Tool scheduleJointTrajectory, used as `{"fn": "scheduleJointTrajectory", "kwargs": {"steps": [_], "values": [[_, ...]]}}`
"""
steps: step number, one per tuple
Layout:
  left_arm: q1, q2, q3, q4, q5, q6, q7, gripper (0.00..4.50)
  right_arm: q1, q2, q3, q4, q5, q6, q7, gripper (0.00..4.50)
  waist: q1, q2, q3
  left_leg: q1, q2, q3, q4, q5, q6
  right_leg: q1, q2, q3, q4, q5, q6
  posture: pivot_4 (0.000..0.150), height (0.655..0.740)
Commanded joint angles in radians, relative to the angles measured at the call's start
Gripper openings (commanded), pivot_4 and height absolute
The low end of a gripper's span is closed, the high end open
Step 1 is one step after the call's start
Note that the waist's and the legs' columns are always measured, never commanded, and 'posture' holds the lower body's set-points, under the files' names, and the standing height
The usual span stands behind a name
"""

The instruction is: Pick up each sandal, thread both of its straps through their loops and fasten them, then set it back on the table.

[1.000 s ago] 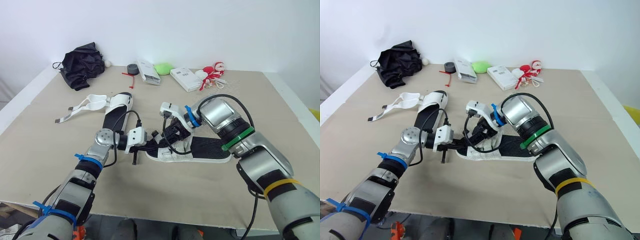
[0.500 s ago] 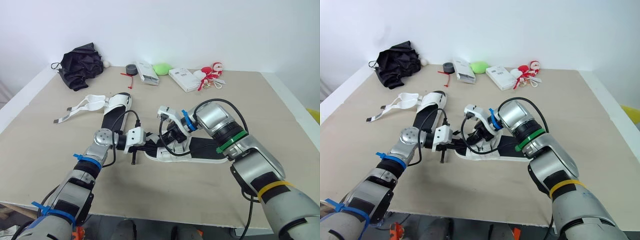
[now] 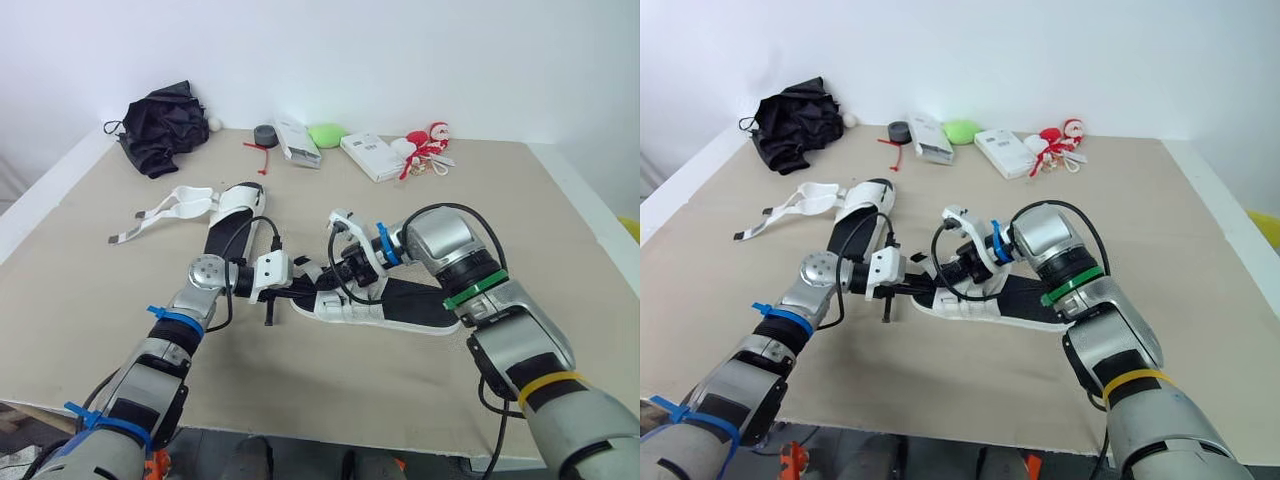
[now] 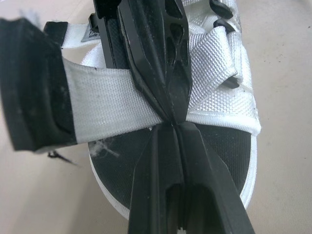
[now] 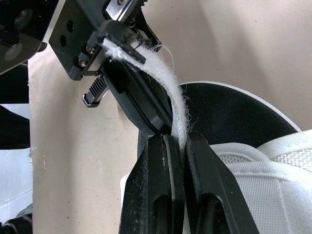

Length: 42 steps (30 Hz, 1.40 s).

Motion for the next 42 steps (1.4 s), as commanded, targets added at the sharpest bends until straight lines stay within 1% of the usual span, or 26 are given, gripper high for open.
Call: {"fn": "scheduleJointTrajectory", "kwargs": {"steps": [1, 4, 6, 7, 8, 9, 10, 12, 13, 14, 24, 31, 36, 39, 41, 42], "values": [[0.100, 0.010, -0.110, 0.140, 0.139, 0.064, -0.035, 0.00, -0.029, -0.049, -0.120, -0.082, 0.040, -0.040, -0.002, 0.03, 0.000, 0.000, 0.000, 0.000, 0.000, 0.000, 0.000, 0.000, 0.000, 0.000, 0.000, 0.000, 0.000, 0.000, 0.000, 0.150, 0.7400], [0.098, 0.010, -0.109, 0.142, 0.139, 0.064, -0.036, 0.00, -0.022, -0.053, -0.108, -0.099, 0.042, -0.049, 0.001, 0.03, 0.000, 0.000, 0.001, -0.001, -0.001, -0.001, 0.000, 0.000, 0.000, 0.000, 0.000, 0.000, 0.000, -0.001, 0.001, 0.150, 0.7400], [0.097, 0.010, -0.109, 0.142, 0.140, 0.064, -0.036, 0.00, -0.016, -0.053, -0.101, -0.110, 0.045, -0.057, 0.010, 0.83, 0.001, 0.000, 0.001, -0.002, -0.001, -0.001, 0.000, 0.000, 0.000, 0.000, 0.000, 0.000, 0.000, -0.001, 0.001, 0.150, 0.7400], [0.097, 0.010, -0.109, 0.142, 0.140, 0.064, -0.036, 0.00, -0.013, -0.054, -0.098, -0.116, 0.048, -0.060, 0.015, 0.97, 0.000, 0.001, 0.001, -0.002, -0.001, -0.001, 0.001, 0.000, 0.000, 0.000, 0.000, 0.000, 0.000, -0.001, 0.001, 0.150, 0.7400], [0.097, 0.010, -0.108, 0.141, 0.140, 0.064, -0.035, 0.00, -0.009, -0.055, -0.091, -0.126, 0.046, -0.062, 0.018, 1.72, 0.000, 0.001, 0.001, -0.002, -0.002, -0.001, 0.001, 0.000, 0.000, 0.001, 0.000, 0.001, 0.000, -0.001, 0.001, 0.150, 0.7400], [0.098, 0.010, -0.107, 0.141, 0.140, 0.064, -0.035, 0.00, -0.010, -0.054, -0.085, -0.124, 0.041, -0.056, 0.012, 1.72, 0.000, 0.001, 0.001, -0.002, -0.002, -0.001, 0.001, 0.000, 0.000, 0.001, 0.000, 0.001, 0.000, -0.001, 0.001, 0.150, 0.7400], [0.098, 0.010, -0.107, 0.141, 0.140, 0.064, -0.035, 0.00, -0.012, -0.054, -0.080, -0.120, 0.037, -0.052, 0.008, 2.01, -0.001, 0.000, 0.001, 0.001, -0.001, -0.001, 0.001, 0.000, 0.000, 0.002, 0.000, 0.001, 0.000, -0.001, 0.002, 0.150, 0.7400], [0.101, 0.011, -0.107, 0.140, 0.139, 0.064, -0.035, 0.00, -0.024, -0.044, -0.083, -0.093, 0.036, -0.036, -0.001, 2.81, -0.004, 0.001, 0.001, 0.002, -0.001, -0.001, 0.001, 0.000, 0.000, 0.003, 0.000, 0.001, 0.000, -0.002, 0.001, 0.150, 0.7400], [0.101, 0.011, -0.107, 0.139, 0.138, 0.064, -0.035, 0.00, -0.030, -0.039, -0.086, -0.075, 0.034, -0.032, -0.007, 3.09, -0.005, 0.002, 0.001, 0.003, -0.001, -0.001, 0.001, 0.000, 0.000, 0.003, 0.000, 0.000, 0.000, -0.002, 0.001, 0.150, 0.7400], [0.101, 0.010, -0.108, 0.140, 0.138, 0.064, -0.034, 0.00, -0.036, -0.035, -0.090, -0.062, 0.036, -0.029, -0.007, 3.47, -0.005, 0.002, 0.000, 0.002, 0.000, -0.001, 0.001, 0.000, 0.000, 0.003, 0.001, 0.001, 0.000, -0.002, 0.001, 0.150, 0.7400], [0.099, 0.007, -0.108, 0.141, 0.138, 0.062, -0.032, 0.00, -0.080, 0.005, -0.096, 0.036, 0.029, -0.018, -0.011, 3.47, -0.005, 0.002, 0.000, 0.003, 0.000, -0.001, 0.001, 0.000, 0.000, 0.003, 0.001, 0.001, 0.001, -0.002, 0.000, 0.150, 0.7400], [0.099, 0.008, -0.107, 0.140, 0.138, 0.064, -0.029, 0.00, -0.105, -0.017, -0.023, 0.120, -0.042, -0.046, 0.018, 3.47, -0.005, 0.003, 0.000, 0.003, 0.000, -0.001, 0.001, 0.000, 0.000, 0.003, 0.001, 0.001, 0.001, -0.002, 0.000, 0.150, 0.7400], [0.102, 0.011, -0.106, 0.139, 0.137, 0.064, -0.029, 0.00, -0.108, -0.035, -0.004, 0.122, -0.053, -0.054, 0.056, 3.47, -0.005, 0.003, 0.000, 0.003, 0.000, -0.001, 0.001, 0.000, 0.000, 0.003, 0.001, 0.001, 0.001, -0.002, 0.000, 0.150, 0.7400], [0.106, 0.013, -0.106, 0.135, 0.136, 0.064, -0.031, 0.00, -0.090, -0.029, 0.011, 0.086, -0.048, -0.038, 0.068, 3.47, -0.005, 0.003, 0.000, 0.003, 0.000, -0.001, 0.001, 0.000, 0.000, 0.003, 0.001, 0.001, 0.001, -0.002, 0.000, 0.150, 0.7400], [0.103, 0.011, -0.107, 0.136, 0.137, 0.064, -0.031, 0.00, -0.077, -0.016, 0.024, 0.069, -0.047, -0.033, 0.070, 3.08, -0.005, 0.003, 0.000, 0.003, 0.000, -0.001, 0.001, 0.000, 0.000, 0.003, 0.001, 0.001, 0.001, -0.002, 0.000, 0.150, 0.7400], [0.101, 0.009, -0.107, 0.137, 0.137, 0.065, -0.031, 0.00, -0.073, -0.011, 0.028, 0.064, -0.047, -0.032, 0.070, 2.63, -0.005, 0.003, 0.000, 0.003, 0.000, -0.001, 0.001, 0.000, 0.000, 0.003, 0.001, 0.001, 0.001, -0.002, 0.000, 0.150, 0.7400]]}}
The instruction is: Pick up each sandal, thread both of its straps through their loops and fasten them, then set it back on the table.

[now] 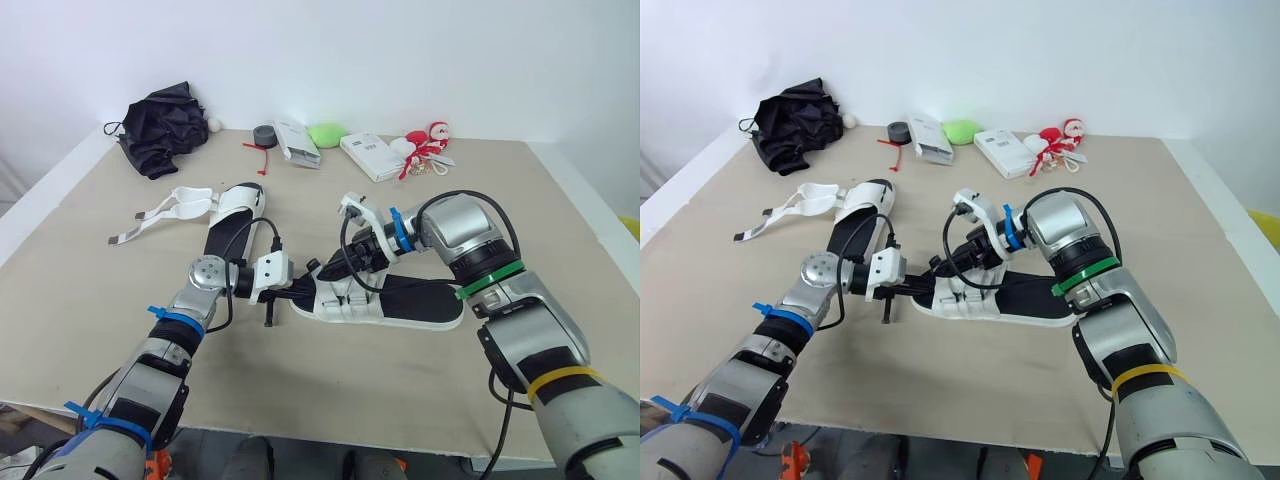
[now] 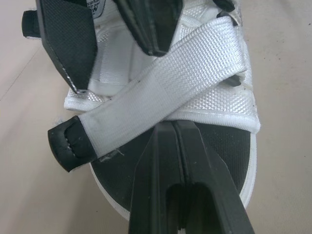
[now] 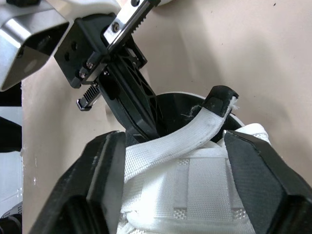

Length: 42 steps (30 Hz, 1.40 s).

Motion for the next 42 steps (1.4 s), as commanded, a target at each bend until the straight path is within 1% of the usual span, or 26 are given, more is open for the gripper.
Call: {"fn": "scheduleJointTrajectory", "kwargs": {"steps": [1, 2, 3, 7, 14, 19, 21, 22, 23, 26, 28, 33, 42], "values": [[0.098, 0.005, -0.106, 0.124, 0.133, 0.065, -0.031, 0.00, 0.010, 0.011, 0.020, -0.039, -0.005, 0.008, 0.011, 2.30, 0.000, 0.000, 0.000, 0.000, 0.000, 0.000, 0.000, 0.000, 0.000, 0.000, 0.000, 0.000, 0.000, 0.000, 0.000, 0.150, 0.7400], [0.098, 0.005, -0.106, 0.124, 0.133, 0.065, -0.031, 0.00, 0.011, 0.013, 0.022, -0.041, -0.005, 0.008, 0.012, 2.01, 0.000, 0.000, 0.000, 0.000, 0.000, 0.000, 0.000, 0.000, 0.000, 0.000, 0.000, 0.000, 0.000, 0.000, 0.000, 0.150, 0.7400], [0.098, 0.006, -0.106, 0.124, 0.133, 0.064, -0.031, 0.00, 0.013, 0.014, 0.024, -0.044, -0.005, 0.008, 0.012, 1.45, 0.000, 0.000, 0.000, 0.000, 0.000, 0.000, 0.000, 0.000, 0.000, 0.000, 0.000, 0.000, 0.000, 0.000, 0.000, 0.150, 0.7400], [0.100, 0.007, -0.106, 0.124, 0.133, 0.064, -0.032, 0.00, 0.014, 0.015, 0.027, -0.049, -0.004, 0.009, 0.014, 0.04, 0.000, 0.000, 0.000, 0.000, 0.000, 0.000, 0.000, 0.000, 0.000, 0.000, 0.000, 0.000, 0.000, 0.000, 0.000, 0.150, 0.7400], [0.104, 0.009, -0.108, 0.119, 0.133, 0.064, -0.035, 0.00, 0.008, 0.019, -0.003, -0.038, 0.006, 0.010, 0.003, 0.04, 0.000, 0.000, 0.000, 0.000, 0.000, 0.000, 0.000, 0.000, 0.000, 0.000, 0.000, 0.000, 0.000, 0.000, 0.000, 0.150, 0.7400], [0.106, 0.008, -0.109, 0.118, 0.133, 0.063, -0.037, 0.00, -0.014, 0.005, -0.072, -0.045, 0.040, -0.003, 0.001, 0.04, 0.000, 0.000, 0.000, 0.000, 0.000, 0.000, 0.000, 0.000, 0.000, 0.000, 0.000, 0.000, 0.000, 0.000, 0.000, 0.150, 0.7400], [0.108, 0.008, -0.110, 0.117, 0.134, 0.062, -0.038, 0.00, -0.011, -0.009, -0.084, -0.056, 0.035, -0.032, 0.002, 0.68, 0.000, 0.000, 0.000, 0.000, 0.000, 0.000, 0.000, 0.000, 0.000, 0.000, 0.000, 0.000, 0.000, 0.000, 0.000, 0.150, 0.7400], [0.109, 0.008, -0.111, 0.116, 0.134, 0.061, -0.038, 0.00, -0.005, -0.018, -0.082, -0.071, 0.033, -0.037, 0.006, 0.82, 0.000, 0.000, 0.000, 0.000, 0.000, 0.000, 0.000, 0.000, 0.000, 0.000, 0.000, 0.000, 0.000, 0.000, 0.000, 0.150, 0.7400], [0.109, 0.008, -0.111, 0.116, 0.135, 0.061, -0.038, 0.00, -0.001, -0.025, -0.078, -0.085, 0.032, -0.032, 0.009, 1.33, 0.000, 0.000, 0.000, 0.000, 0.000, 0.000, 0.000, 0.000, 0.000, 0.000, 0.000, 0.000, 0.000, 0.000, 0.000, 0.150, 0.7400], [0.109, 0.007, -0.110, 0.116, 0.134, 0.062, -0.037, 0.00, 0.025, -0.078, -0.044, -0.185, 0.047, 0.030, 0.041, 2.52, 0.000, 0.000, 0.000, 0.000, 0.000, 0.000, 0.000, 0.000, 0.000, 0.000, 0.000, 0.000, 0.000, 0.000, 0.000, 0.150, 0.7400], [0.109, 0.007, -0.110, 0.116, 0.134, 0.062, -0.037, 0.00, 0.036, -0.105, -0.030, -0.230, 0.058, 0.076, 0.050, 3.10, 0.000, 0.000, 0.000, 0.000, 0.000, 0.000, 0.000, 0.000, 0.000, 0.000, 0.000, 0.000, 0.000, 0.000, 0.000, 0.150, 0.7400], [0.110, 0.007, -0.113, 0.118, 0.136, 0.061, -0.038, 0.00, 0.058, -0.145, -0.006, -0.293, 0.080, 0.143, 0.055, 3.10, 0.000, 0.001, -0.001, 0.000, 0.000, 0.000, 0.000, 0.000, 0.000, 0.000, 0.000, 0.000, 0.000, 0.000, 0.000, 0.150, 0.7400], [0.107, 0.001, -0.111, 0.122, 0.135, 0.063, -0.034, 0.00, 0.057, -0.133, 0.071, -0.285, 0.071, 0.138, 0.061, 3.10, 0.000, 0.001, -0.001, 0.000, 0.000, 0.000, 0.000, 0.000, 0.000, 0.000, 0.000, 0.000, 0.000, 0.000, 0.000, 0.150, 0.7400]]}}
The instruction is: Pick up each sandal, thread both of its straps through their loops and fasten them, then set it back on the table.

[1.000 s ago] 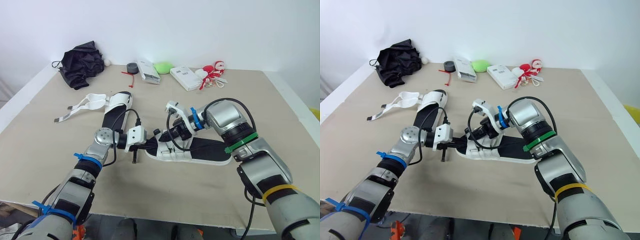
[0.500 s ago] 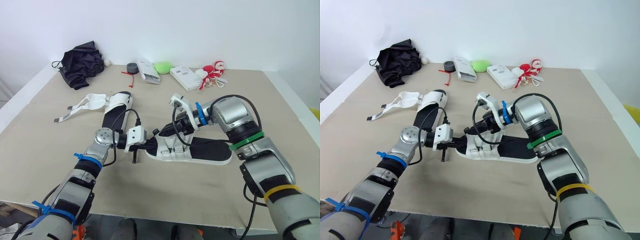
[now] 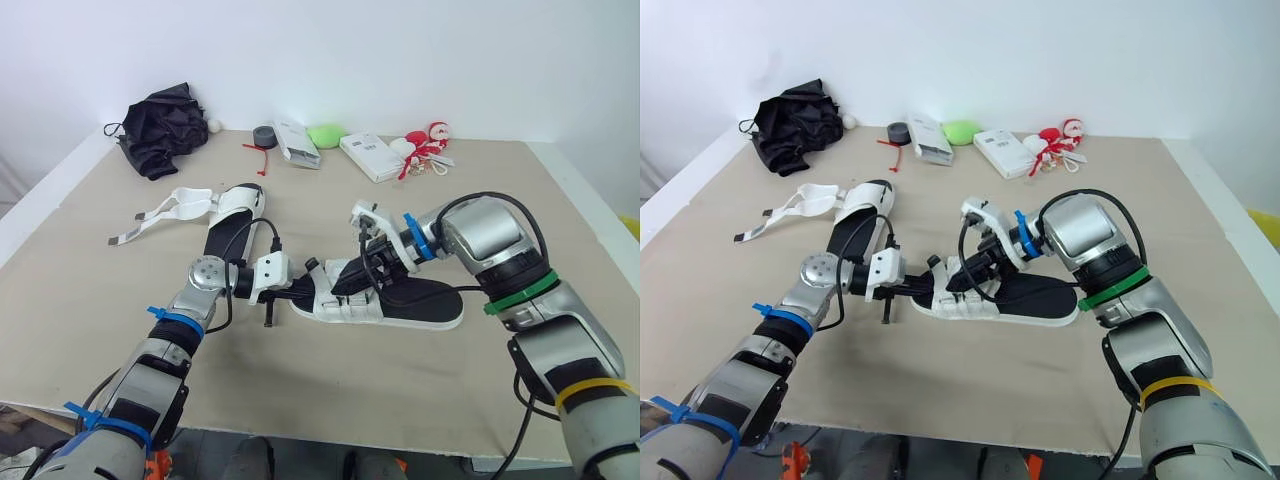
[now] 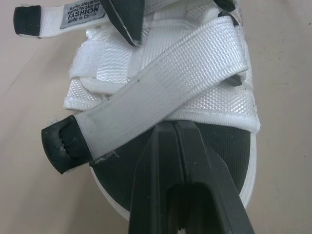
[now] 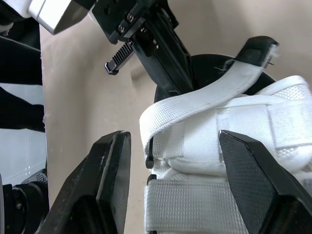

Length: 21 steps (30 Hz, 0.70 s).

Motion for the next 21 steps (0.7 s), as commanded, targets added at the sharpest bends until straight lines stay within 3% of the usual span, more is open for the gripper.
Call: {"fn": "scheduleJointTrajectory", "kwargs": {"steps": [1, 15, 16, 17, 20, 21], "values": [[0.105, 0.002, -0.111, 0.122, 0.135, 0.063, -0.034, 0.00, -0.011, 0.007, 0.030, -0.005, 0.004, -0.010, 0.016, 3.10, 0.000, 0.000, 0.000, 0.000, 0.000, 0.000, 0.000, 0.000, 0.000, 0.000, 0.000, 0.000, 0.000, 0.000, 0.000, 0.150, 0.7400], [0.116, 0.004, -0.110, 0.112, 0.131, 0.066, -0.032, 0.00, -0.095, 0.153, -0.021, 0.236, -0.002, -0.076, -0.025, 3.10, 0.000, 0.001, -0.001, 0.001, 0.000, 0.000, 0.000, 0.000, 0.000, 0.000, 0.000, 0.000, 0.001, 0.000, 0.000, 0.150, 0.7400], [0.117, 0.005, -0.110, 0.112, 0.131, 0.066, -0.032, 0.00, -0.103, 0.163, -0.033, 0.265, -0.004, -0.085, -0.034, 2.71, 0.000, 0.001, -0.001, 0.001, 0.000, 0.000, 0.000, 0.000, 0.000, 0.000, 0.000, 0.000, 0.002, 0.000, 0.000, 0.150, 0.7400], [0.118, 0.006, -0.110, 0.111, 0.131, 0.066, -0.033, 0.00, -0.111, 0.174, -0.046, 0.295, -0.007, -0.095, -0.044, 2.71, 0.000, 0.001, -0.001, 0.001, 0.000, 0.000, 0.000, 0.000, 0.000, 0.000, 0.000, 0.000, 0.002, 0.000, 0.000, 0.150, 0.7400], [0.119, 0.009, -0.111, 0.110, 0.131, 0.066, -0.035, 0.00, -0.129, 0.200, -0.075, 0.373, -0.015, -0.123, -0.067, 1.68, -0.001, 0.001, -0.001, 0.002, 0.000, 0.001, 0.000, 0.000, 0.000, 0.000, 0.000, 0.001, 0.003, 0.000, 0.000, 0.150, 0.7400], [0.118, 0.009, -0.112, 0.110, 0.131, 0.066, -0.035, 0.00, -0.133, 0.209, -0.084, 0.400, -0.021, -0.134, -0.073, 1.52, -0.001, 0.001, -0.001, 0.002, 0.000, 0.000, 0.000, 0.000, 0.000, 0.000, 0.000, 0.001, 0.004, 0.000, -0.001, 0.150, 0.7400]]}}
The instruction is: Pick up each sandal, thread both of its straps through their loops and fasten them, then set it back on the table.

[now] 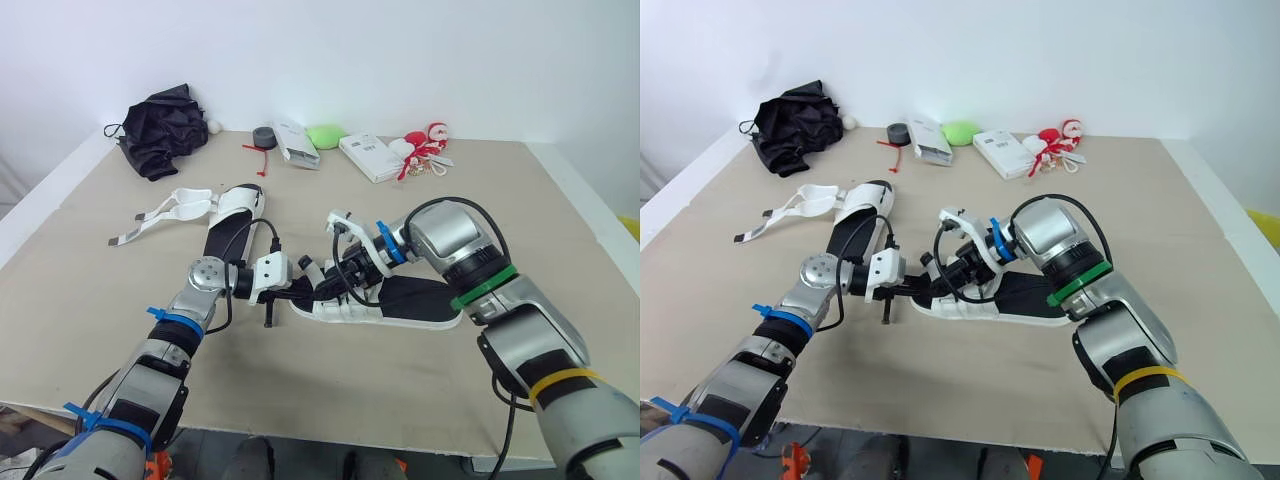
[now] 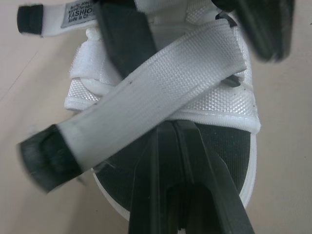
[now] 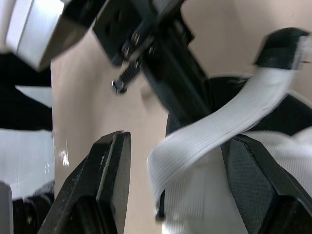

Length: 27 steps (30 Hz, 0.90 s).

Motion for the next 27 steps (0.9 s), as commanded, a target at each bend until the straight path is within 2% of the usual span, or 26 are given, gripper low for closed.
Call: {"fn": "scheduleJointTrajectory", "kwargs": {"steps": [1, 2, 3, 5, 16, 22, 27], "values": [[0.112, 0.005, -0.112, 0.111, 0.132, 0.066, -0.044, 0.00, -0.040, 0.025, -0.053, 0.074, -0.013, -0.045, -0.024, 1.26, 0.000, 0.000, 0.000, 0.000, 0.000, 0.000, 0.000, 0.000, 0.000, 0.000, 0.000, 0.000, 0.000, 0.000, 0.000, 0.150, 0.7400], [0.112, 0.005, -0.112, 0.111, 0.132, 0.065, -0.044, 0.00, -0.040, 0.030, -0.057, 0.088, -0.017, -0.053, -0.027, 1.04, 0.000, 0.000, 0.000, 0.000, 0.000, 0.000, 0.000, 0.000, 0.000, 0.000, 0.000, 0.000, 0.001, 0.000, 0.000, 0.150, 0.7400], [0.112, 0.005, -0.113, 0.111, 0.132, 0.065, -0.043, 0.00, -0.040, 0.033, -0.059, 0.098, -0.021, -0.061, -0.028, 0.62, 0.000, 0.000, 0.000, 0.001, 0.000, 0.000, 0.000, 0.000, 0.000, 0.000, 0.000, 0.000, 0.001, -0.001, 0.000, 0.150, 0.7400], [0.111, 0.004, -0.113, 0.112, 0.133, 0.064, -0.042, 0.00, -0.038, 0.041, -0.066, 0.117, -0.026, -0.073, -0.026, 0.18, 0.000, 0.000, 0.000, 0.001, 0.000, 0.000, 0.000, 0.000, 0.000, 0.000, 0.000, 0.000, 0.003, -0.001, -0.001, 0.150, 0.7400], [0.118, 0.006, -0.114, 0.105, 0.131, 0.067, -0.041, 0.00, -0.067, 0.044, -0.171, 0.157, -0.019, -0.081, -0.069, 0.18, 0.000, 0.000, 0.000, 0.002, 0.000, 0.000, 0.000, 0.000, 0.000, 0.000, 0.000, 0.001, 0.005, -0.001, -0.001, 0.150, 0.7400], [0.121, 0.006, -0.116, 0.105, 0.132, 0.067, -0.041, 0.00, -0.014, -0.045, -0.238, -0.007, 0.013, 0.011, -0.093, 0.18, 0.000, 0.000, 0.000, 0.001, 0.000, 0.000, 0.001, 0.000, 0.000, 0.001, 0.000, 0.002, 0.005, -0.001, -0.001, 0.150, 0.7400], [0.120, 0.005, -0.118, 0.108, 0.133, 0.065, -0.045, 0.00, 0.042, -0.086, -0.317, -0.154, 0.053, 0.100, -0.180, 0.18, 0.000, 0.000, 0.000, 0.000, 0.000, 0.001, 0.001, 0.000, 0.000, 0.001, 0.000, 0.002, 0.005, -0.001, -0.001, 0.150, 0.7400]]}}
